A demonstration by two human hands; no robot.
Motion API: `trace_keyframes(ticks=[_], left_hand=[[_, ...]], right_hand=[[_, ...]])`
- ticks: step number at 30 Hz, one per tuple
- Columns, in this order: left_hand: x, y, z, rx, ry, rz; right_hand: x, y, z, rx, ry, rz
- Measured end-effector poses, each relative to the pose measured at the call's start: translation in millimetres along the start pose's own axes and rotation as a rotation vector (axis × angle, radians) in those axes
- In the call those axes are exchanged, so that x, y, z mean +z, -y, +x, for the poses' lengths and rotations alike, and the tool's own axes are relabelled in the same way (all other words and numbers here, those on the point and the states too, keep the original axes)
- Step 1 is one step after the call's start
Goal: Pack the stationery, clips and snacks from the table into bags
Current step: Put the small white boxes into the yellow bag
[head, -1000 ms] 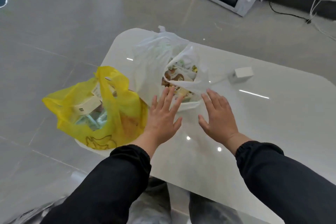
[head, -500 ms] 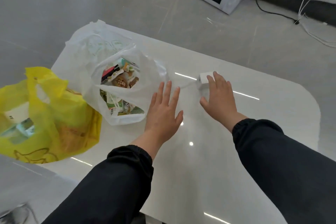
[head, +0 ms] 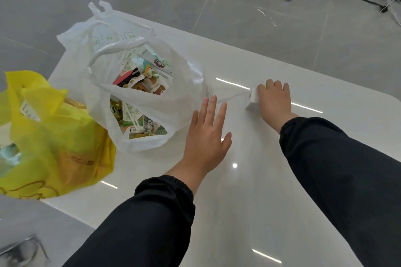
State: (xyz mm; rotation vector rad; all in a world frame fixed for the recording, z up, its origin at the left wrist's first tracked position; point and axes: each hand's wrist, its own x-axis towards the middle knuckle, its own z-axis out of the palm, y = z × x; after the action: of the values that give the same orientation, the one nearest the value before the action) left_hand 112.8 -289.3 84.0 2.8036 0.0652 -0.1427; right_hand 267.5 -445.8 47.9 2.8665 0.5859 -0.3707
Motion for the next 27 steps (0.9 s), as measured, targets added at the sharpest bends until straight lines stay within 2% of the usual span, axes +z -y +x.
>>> trace_keyframes(ticks=[5,11,17,24,27], left_hand=[[-13.1,-9.5,-2.8,-0.022,0.054,-0.052],[-50.5,-18.2,-21.2,-0.087,0.129,-0.187],[-98.2,-13.8,-63.1,-0.224,0.004,-0.519],[-152.9,61.3,-109.4,-0.347,-0.173,-0.584],[-174.8,106.2,-131.0,-0.391,-0.188,-0.522]], right_hand=[[-9.2,1.5,-23.0,-0.003,0.019,0.149],[-88.8,14.0,-76.6,-0.035,-0.016,0.453],[-168.5,52.3,-138.5,-0.173,0.018,0.556],[-226.2,151.7,-163.0,-0.386,0.004,0.543],[-236.8,201.2,-163.5,-0.449,0.013,0.516]])
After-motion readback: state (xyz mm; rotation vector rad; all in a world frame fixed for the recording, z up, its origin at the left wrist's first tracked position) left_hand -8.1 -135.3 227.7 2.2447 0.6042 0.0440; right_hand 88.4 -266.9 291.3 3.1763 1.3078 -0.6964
